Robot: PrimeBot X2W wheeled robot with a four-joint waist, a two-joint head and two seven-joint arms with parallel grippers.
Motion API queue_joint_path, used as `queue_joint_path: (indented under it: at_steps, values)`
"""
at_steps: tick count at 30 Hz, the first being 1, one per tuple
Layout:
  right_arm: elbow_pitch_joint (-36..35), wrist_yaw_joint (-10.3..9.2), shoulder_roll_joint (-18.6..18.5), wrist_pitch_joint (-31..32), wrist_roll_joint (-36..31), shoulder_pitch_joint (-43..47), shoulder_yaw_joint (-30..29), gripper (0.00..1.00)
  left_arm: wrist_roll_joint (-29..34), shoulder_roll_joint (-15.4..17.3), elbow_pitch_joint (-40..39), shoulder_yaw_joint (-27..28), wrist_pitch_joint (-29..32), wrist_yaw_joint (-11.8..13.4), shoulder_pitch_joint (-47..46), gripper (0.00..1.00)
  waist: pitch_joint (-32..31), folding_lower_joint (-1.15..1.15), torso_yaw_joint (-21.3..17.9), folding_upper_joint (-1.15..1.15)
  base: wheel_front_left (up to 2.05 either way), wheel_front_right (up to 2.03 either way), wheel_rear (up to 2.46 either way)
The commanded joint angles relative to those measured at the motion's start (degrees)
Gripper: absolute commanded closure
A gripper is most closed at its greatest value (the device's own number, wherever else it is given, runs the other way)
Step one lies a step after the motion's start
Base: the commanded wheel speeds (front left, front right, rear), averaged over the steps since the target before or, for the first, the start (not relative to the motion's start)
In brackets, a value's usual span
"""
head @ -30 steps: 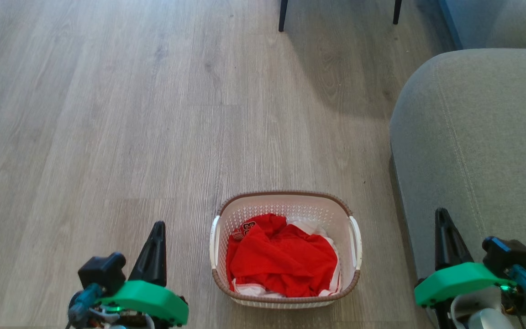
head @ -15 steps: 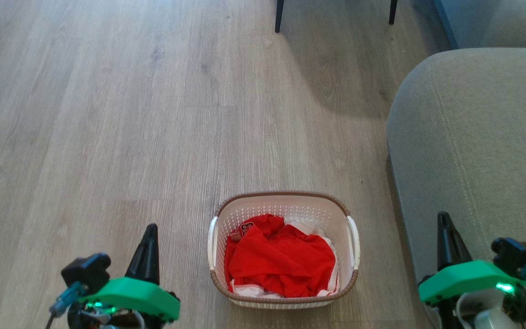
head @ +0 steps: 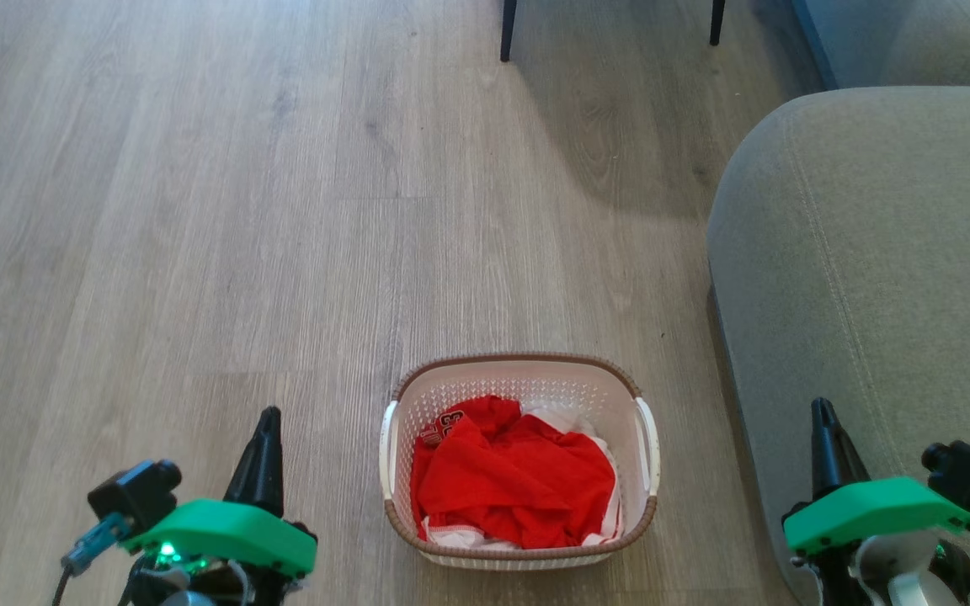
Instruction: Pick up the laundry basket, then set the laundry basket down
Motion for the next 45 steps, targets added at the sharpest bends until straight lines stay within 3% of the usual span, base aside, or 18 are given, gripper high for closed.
queue_joint_path:
  at_steps: [1, 45]
  values:
    - [-1.5, 0.12, -1.1, 0.3, 1.6, -3.1, -0.2, 1.0, -1.4, 0.8, -1.6, 1.6, 0.3, -0.3, -3.0, 1.0, 0.0, 0.0, 0.0, 0.0, 0.0, 0.0, 0.0]
    - [0.5, 0.27, -1.5, 7.4, 29.0, -5.3, -2.9, 1.0, -28.3, 1.2, 0.1, 7.7, 7.3, -2.4, -5.5, 1.0, -0.4, 0.0, -1.8, 0.0, 0.0, 0.0, 0.0]
